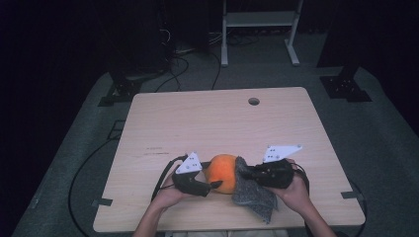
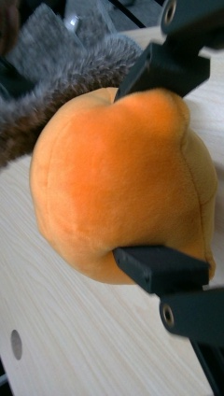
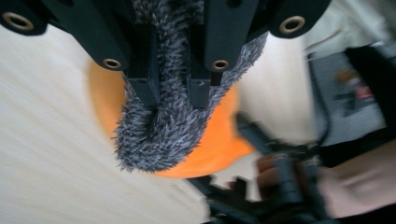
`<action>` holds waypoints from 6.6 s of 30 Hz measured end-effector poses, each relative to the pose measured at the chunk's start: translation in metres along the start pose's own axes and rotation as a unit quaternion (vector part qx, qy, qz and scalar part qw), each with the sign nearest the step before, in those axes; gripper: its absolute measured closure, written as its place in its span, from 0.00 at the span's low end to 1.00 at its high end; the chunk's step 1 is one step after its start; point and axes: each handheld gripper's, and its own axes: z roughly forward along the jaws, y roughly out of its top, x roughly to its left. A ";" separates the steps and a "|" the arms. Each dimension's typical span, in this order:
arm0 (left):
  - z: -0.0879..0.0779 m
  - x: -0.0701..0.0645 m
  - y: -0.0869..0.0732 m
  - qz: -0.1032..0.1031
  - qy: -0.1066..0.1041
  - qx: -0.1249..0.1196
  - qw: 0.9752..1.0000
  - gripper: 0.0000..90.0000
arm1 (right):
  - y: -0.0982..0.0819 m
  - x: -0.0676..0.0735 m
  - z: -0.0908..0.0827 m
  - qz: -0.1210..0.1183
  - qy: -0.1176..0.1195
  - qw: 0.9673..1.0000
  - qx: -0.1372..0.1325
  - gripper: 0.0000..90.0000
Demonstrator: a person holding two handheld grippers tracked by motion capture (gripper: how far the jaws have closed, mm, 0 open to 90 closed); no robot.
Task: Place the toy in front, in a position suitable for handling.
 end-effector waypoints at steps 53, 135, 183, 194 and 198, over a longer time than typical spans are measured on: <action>-0.009 -0.005 0.010 -0.011 -0.018 -0.048 0.999 0.22 | -0.006 -0.004 0.006 -0.020 0.000 0.999 0.041 0.87; 0.014 -0.014 0.012 0.013 0.090 -0.089 0.992 0.42 | -0.010 -0.007 0.010 0.022 -0.003 1.000 -0.004 0.86; -0.004 0.005 -0.021 -0.018 0.022 -0.034 0.999 0.31 | -0.020 -0.009 0.021 0.036 0.003 0.998 0.059 0.86; 0.002 -0.009 -0.011 0.039 0.014 -0.022 0.999 0.29 | -0.007 0.004 0.024 0.013 0.021 1.000 0.010 0.86; -0.006 -0.002 -0.006 0.004 0.002 -0.028 1.000 0.20 | -0.010 0.002 0.025 0.015 0.019 0.999 0.022 0.86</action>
